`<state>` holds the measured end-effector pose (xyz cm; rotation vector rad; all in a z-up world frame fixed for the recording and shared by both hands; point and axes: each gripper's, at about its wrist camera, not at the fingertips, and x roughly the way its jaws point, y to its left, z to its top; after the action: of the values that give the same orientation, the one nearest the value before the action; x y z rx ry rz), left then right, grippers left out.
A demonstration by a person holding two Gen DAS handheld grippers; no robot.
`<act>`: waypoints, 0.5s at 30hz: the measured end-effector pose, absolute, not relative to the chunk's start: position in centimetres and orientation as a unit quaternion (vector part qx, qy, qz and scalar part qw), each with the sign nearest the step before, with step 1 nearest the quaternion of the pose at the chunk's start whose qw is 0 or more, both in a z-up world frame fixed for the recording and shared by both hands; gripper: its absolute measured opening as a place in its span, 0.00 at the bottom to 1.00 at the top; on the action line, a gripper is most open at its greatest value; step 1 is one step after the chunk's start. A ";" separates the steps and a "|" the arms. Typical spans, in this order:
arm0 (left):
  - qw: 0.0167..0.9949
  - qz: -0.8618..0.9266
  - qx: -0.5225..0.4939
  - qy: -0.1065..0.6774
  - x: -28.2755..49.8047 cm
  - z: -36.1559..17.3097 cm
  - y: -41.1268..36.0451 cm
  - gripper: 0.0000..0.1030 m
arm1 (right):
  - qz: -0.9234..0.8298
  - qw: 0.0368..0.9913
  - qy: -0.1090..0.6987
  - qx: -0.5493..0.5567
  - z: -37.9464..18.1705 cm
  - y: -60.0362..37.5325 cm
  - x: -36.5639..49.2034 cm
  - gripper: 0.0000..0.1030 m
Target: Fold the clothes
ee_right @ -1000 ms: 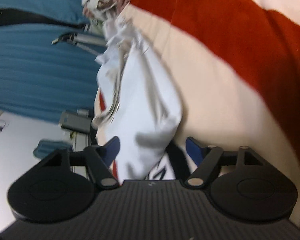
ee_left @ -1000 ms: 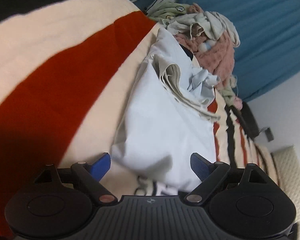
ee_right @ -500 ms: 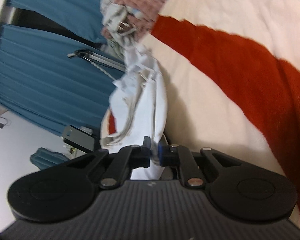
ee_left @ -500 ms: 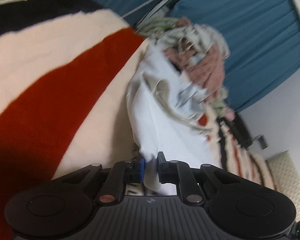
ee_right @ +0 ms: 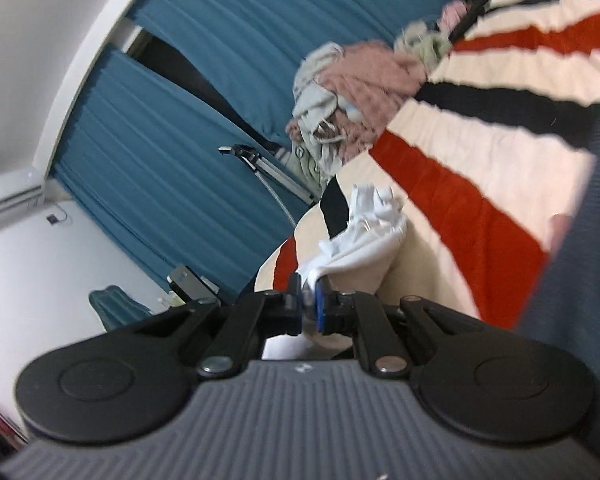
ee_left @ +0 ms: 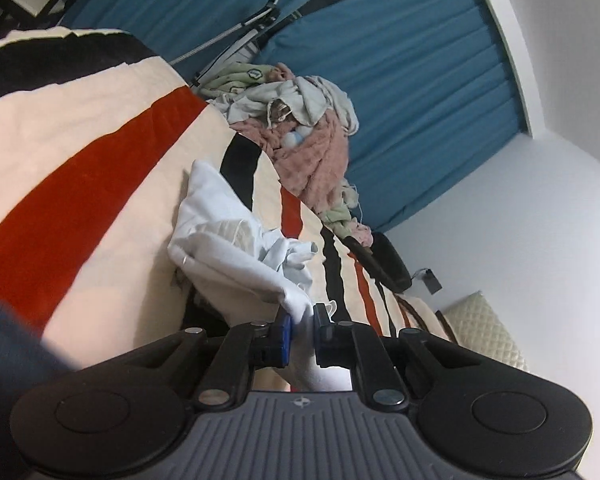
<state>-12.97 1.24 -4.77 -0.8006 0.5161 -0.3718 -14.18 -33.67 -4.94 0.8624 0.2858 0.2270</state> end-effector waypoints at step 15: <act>0.877 -0.141 -0.366 0.277 3.6 3.6 -0.1 0.12 | 0.078 0.900 0.155 0.400 2.5 -33.2 2.7 0.09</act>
<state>3.58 -0.07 3.56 -0.7645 0.5784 -0.2939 2.68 -33.20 2.49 0.8276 0.3214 0.1619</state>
